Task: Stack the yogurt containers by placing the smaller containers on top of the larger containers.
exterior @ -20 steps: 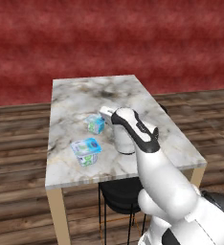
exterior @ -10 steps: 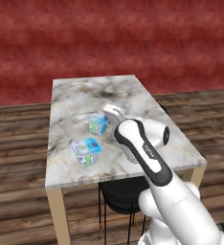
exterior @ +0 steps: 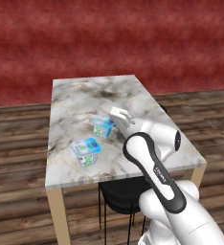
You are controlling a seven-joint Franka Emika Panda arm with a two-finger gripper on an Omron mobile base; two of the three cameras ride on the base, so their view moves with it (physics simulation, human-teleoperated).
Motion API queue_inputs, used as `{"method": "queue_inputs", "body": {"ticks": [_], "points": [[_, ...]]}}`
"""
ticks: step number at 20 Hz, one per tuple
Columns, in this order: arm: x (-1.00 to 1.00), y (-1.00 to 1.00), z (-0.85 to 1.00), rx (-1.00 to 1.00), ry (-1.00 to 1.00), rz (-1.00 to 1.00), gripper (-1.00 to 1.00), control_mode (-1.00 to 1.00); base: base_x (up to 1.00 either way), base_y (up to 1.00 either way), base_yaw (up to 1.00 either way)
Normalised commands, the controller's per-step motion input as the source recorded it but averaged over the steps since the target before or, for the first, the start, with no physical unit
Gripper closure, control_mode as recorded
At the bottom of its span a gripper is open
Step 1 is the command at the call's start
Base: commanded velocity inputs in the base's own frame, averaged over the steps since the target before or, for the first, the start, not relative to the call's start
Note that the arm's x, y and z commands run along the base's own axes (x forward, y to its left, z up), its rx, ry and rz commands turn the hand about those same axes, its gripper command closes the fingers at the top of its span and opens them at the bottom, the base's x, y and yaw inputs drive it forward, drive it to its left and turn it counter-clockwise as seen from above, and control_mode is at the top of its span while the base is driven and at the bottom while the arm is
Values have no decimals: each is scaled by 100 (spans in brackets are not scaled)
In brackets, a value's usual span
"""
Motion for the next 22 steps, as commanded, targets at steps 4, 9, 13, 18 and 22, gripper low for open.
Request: {"method": "queue_inputs", "body": {"ticks": [4,9,13,18,22], "points": [[-19,-19,0,0,-8,0,100,-100,0,0,0],[-8,-17,-2,0,-7,0,100,-100,0,0,0],[0,0,-9,0,-1,0,100,-100,0,0,0],[0,3,-12,0,0,0,100,-100,0,0,0],[0,3,-12,0,0,0,100,-100,0,0,0]]}}
